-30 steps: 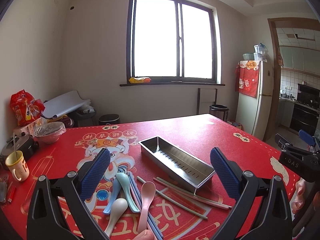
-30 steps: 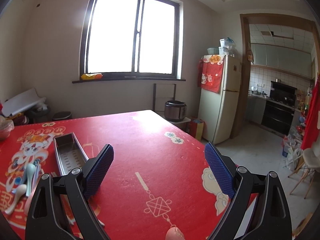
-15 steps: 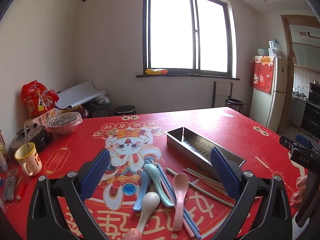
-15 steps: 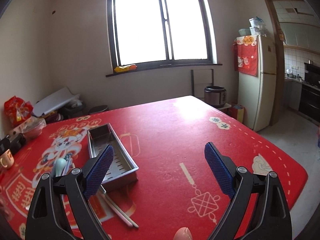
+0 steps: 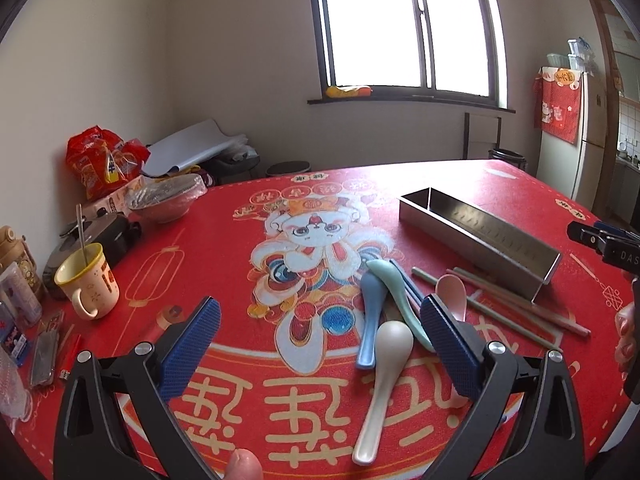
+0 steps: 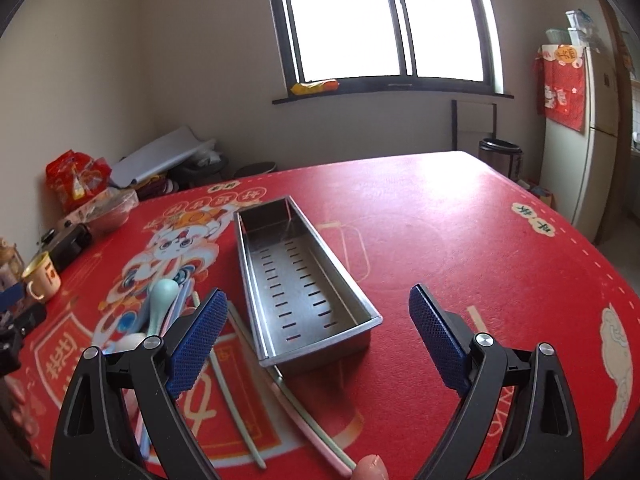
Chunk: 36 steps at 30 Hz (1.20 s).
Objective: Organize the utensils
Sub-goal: 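Move the open left tool down over the white spoon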
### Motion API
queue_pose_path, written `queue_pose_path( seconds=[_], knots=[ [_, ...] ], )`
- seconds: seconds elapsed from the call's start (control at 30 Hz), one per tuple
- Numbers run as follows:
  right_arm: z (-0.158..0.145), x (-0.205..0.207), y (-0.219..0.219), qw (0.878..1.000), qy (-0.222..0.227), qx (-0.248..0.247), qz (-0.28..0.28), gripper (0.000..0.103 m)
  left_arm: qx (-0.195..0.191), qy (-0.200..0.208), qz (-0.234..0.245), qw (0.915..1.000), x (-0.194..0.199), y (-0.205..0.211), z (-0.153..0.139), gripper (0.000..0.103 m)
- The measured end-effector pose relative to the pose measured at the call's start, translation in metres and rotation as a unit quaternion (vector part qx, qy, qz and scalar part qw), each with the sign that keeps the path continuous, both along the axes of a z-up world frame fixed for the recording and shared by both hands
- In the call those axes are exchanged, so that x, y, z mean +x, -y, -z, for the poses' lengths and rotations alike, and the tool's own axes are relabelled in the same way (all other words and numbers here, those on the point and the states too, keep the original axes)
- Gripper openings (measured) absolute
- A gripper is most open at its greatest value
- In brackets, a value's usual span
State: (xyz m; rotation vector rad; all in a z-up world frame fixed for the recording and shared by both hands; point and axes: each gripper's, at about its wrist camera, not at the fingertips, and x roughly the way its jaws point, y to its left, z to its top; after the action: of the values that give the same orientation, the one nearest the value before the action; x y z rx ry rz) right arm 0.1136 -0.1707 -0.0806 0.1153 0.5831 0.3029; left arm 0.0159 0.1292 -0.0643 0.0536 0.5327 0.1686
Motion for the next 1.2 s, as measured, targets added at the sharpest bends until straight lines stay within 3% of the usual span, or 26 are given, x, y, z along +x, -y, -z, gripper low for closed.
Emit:
queue_pose_path(
  seconds=[0.33,0.57,0.77,1.0,1.13,1.2],
  knots=[
    [0.01,0.011,-0.023,0.994,-0.025,0.031,-0.1,0.089,-0.017,-0.041,0.016,0.9989,0.001,0.004,0.028,0.096],
    [0.002,0.011,-0.029,0.989,-0.008,0.043,-0.141,0.089,-0.05,-0.053,0.046,0.9963,0.012,0.013,0.037,0.07],
    [-0.001,0.021,-0.027,0.987,0.0,0.052,-0.152,0.089,-0.042,-0.092,0.073,0.9922,0.02,0.025,0.051,0.047],
    [0.001,0.03,-0.04,0.981,0.004,0.052,-0.185,0.089,-0.056,-0.078,0.052,0.994,0.02,0.021,0.057,0.04],
    [0.006,0.035,-0.039,0.978,-0.005,0.07,-0.198,0.089,-0.071,-0.097,0.041,0.992,0.024,0.015,0.062,0.04],
    [0.011,0.037,-0.039,0.976,-0.016,0.077,-0.205,0.089,-0.084,-0.109,0.024,0.9902,0.028,0.009,0.065,0.033]
  ],
)
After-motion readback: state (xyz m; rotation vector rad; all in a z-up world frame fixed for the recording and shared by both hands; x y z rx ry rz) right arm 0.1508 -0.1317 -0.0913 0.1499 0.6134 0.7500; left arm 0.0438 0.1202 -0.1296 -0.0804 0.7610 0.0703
